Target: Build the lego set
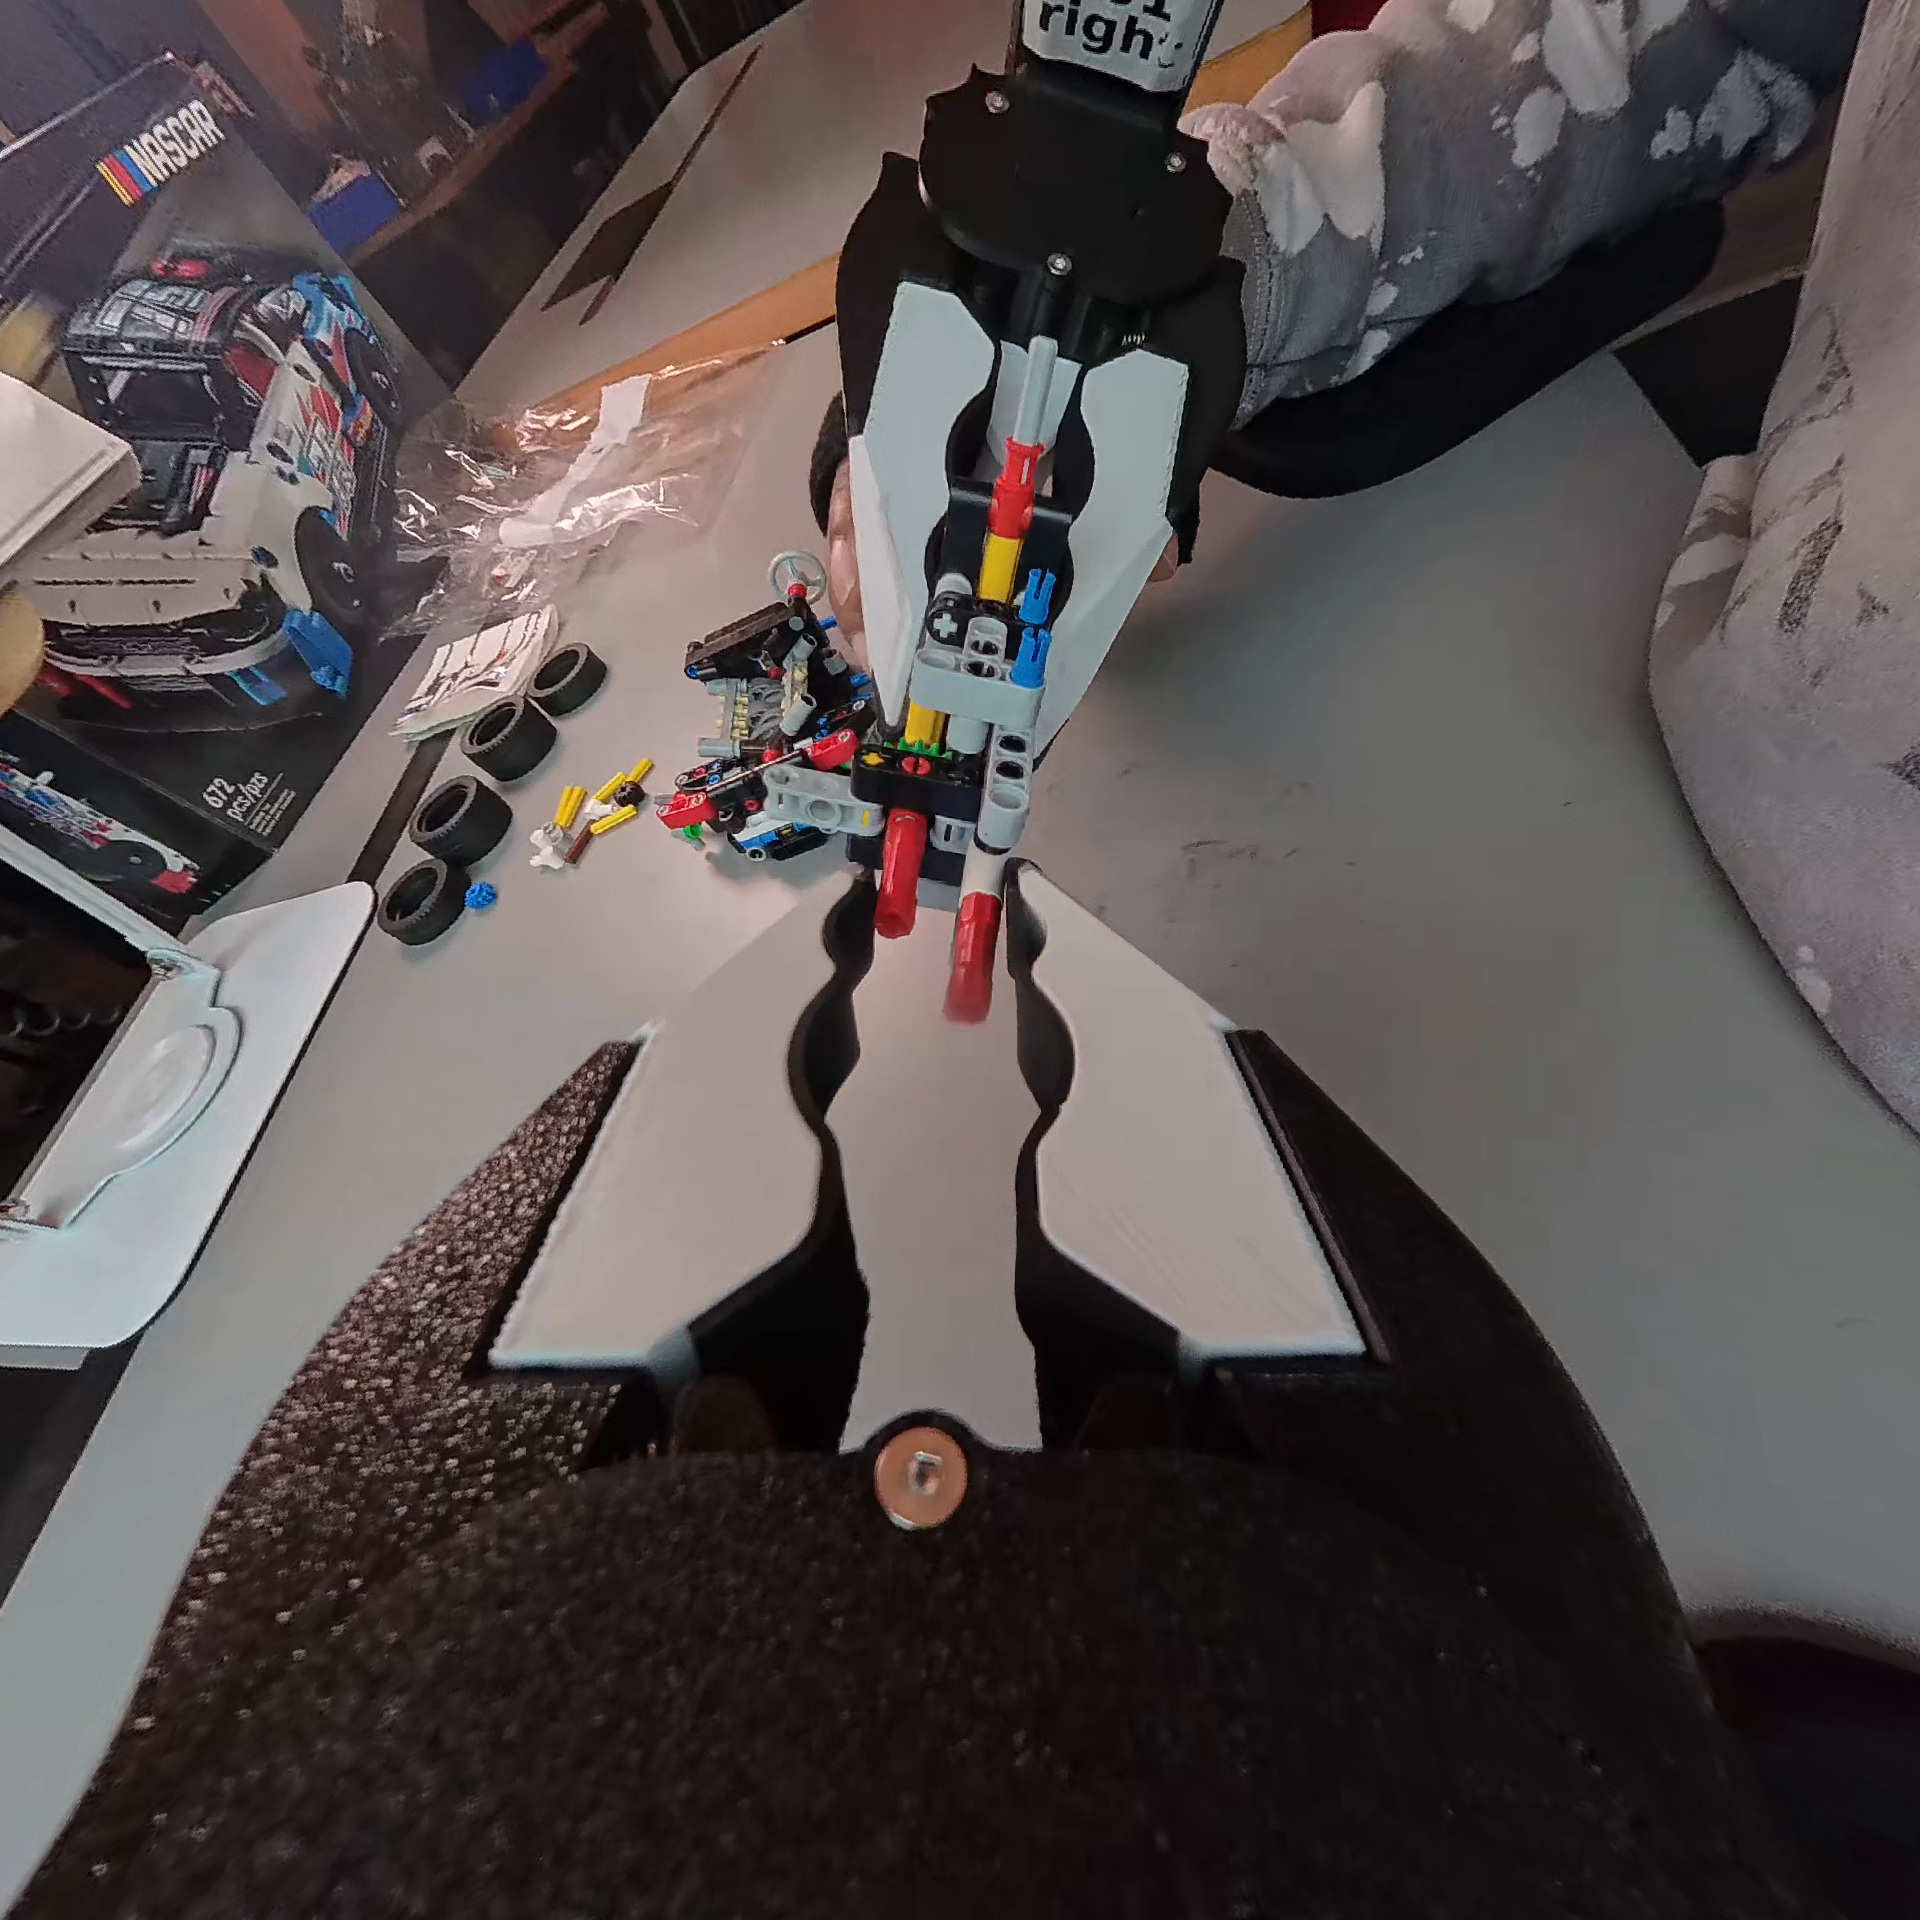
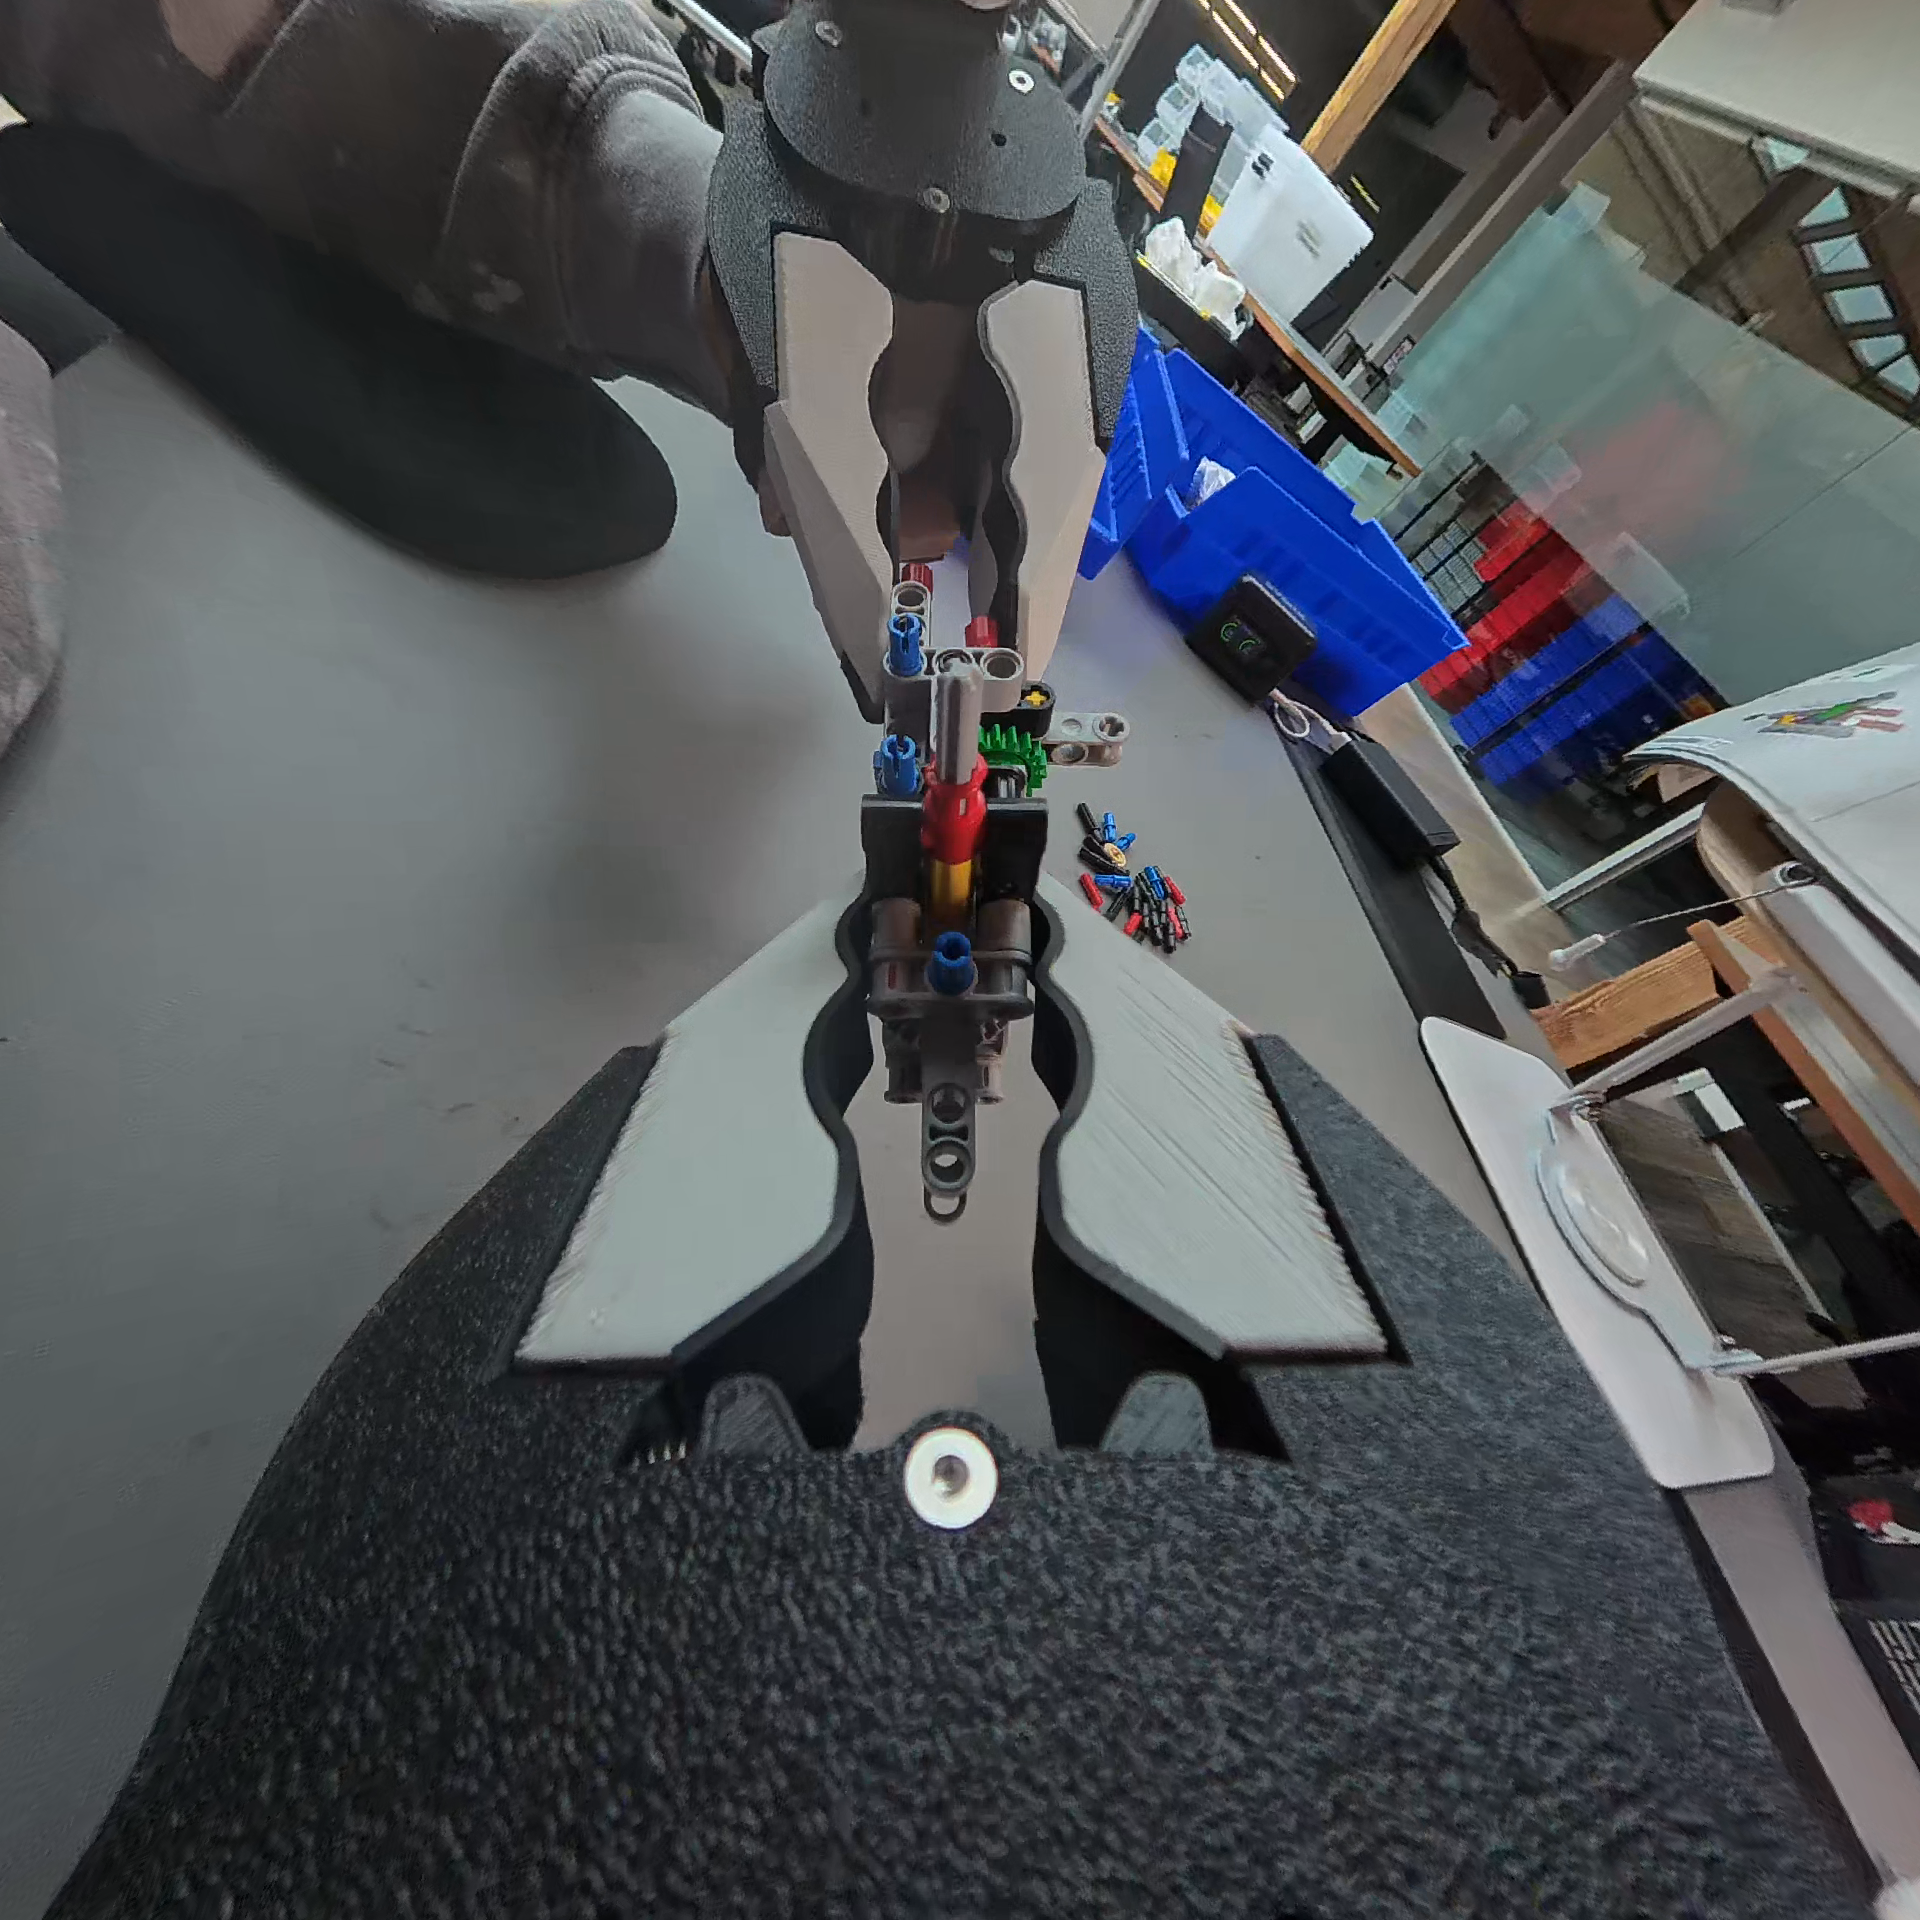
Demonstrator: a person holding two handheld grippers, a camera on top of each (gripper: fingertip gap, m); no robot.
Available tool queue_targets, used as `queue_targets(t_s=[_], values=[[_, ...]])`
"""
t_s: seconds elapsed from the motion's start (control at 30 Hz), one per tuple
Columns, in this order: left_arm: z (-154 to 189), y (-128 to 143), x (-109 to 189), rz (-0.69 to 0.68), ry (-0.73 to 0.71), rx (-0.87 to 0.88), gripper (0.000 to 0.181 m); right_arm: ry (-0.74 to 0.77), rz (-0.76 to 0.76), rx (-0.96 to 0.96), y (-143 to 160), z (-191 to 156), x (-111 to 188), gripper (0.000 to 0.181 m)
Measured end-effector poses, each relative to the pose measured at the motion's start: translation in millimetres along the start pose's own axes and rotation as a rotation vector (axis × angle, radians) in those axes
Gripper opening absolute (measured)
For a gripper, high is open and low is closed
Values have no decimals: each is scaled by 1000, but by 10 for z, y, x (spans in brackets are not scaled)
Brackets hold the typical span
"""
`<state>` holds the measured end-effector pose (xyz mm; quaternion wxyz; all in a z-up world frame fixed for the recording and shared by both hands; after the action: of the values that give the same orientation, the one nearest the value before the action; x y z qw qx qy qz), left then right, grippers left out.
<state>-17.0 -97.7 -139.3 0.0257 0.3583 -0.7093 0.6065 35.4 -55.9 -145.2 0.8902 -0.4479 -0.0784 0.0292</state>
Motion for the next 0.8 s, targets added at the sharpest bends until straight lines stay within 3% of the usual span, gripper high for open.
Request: queue_targets(t_s=[0.03,0.13,0.3,0.43,0.6,0.8], values=[[5,2,-3,14,10,15,26,-6,-2,-12,4,1,3,24],[-12,22,4,84,42,113,25,6,-14,-1,33,10,-3,24],[-121,58,135,345,180,528,26,13,-18,51,69,-27,-7,24],[-110,166,42,360,288,776,26,18,-14,87,79,-69,-34,24],[3,189,-104,281,332,783,9,16,2,128,53,-116,-41,24],[-116,202,-17,329,273,802,18,17,13,133,32,-107,-24,24]])
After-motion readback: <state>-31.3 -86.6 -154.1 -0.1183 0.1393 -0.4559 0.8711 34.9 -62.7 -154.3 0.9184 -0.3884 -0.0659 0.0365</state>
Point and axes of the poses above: each gripper's, where its closed fingertips meet, x back along the fingers, y out of its underside, z = x × y across the jaws, the point moved 2 cm from there along x, back along the fingers, and after that the axes turned 15 degrees about y, right-handed, at the moved point
